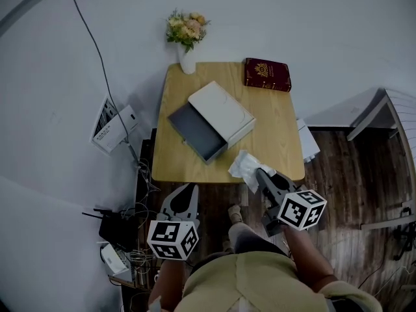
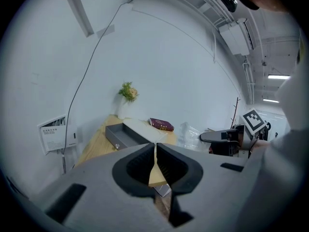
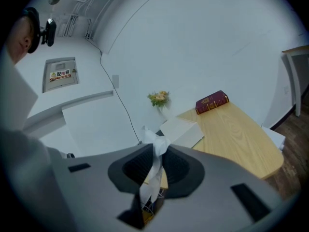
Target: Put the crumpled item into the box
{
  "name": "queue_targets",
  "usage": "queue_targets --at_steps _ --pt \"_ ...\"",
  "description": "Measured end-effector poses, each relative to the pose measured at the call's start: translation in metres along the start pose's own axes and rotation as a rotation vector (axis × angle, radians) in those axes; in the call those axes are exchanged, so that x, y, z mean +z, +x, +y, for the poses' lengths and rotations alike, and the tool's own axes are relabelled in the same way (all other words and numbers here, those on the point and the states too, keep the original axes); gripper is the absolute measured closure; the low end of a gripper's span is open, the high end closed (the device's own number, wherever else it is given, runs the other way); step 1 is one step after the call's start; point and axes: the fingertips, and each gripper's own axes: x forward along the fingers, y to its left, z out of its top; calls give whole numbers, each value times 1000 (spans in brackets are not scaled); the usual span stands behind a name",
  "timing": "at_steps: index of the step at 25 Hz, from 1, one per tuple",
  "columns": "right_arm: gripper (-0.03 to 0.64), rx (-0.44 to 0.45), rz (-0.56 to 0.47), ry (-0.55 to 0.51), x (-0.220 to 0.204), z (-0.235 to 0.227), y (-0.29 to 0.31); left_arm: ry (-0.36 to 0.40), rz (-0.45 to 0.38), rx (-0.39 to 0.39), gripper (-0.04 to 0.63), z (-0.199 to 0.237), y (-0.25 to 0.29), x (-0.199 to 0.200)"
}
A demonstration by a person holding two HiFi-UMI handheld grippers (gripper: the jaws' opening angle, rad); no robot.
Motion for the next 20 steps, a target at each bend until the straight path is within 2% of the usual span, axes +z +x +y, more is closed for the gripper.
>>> queue_targets --at_steps 9,20 --pt "548 34 14 3 27 -19 46 9 5 19 561 15 47 21" --pt "548 127 73 -21 47 -17 100 -8 -2 83 561 35 78 41"
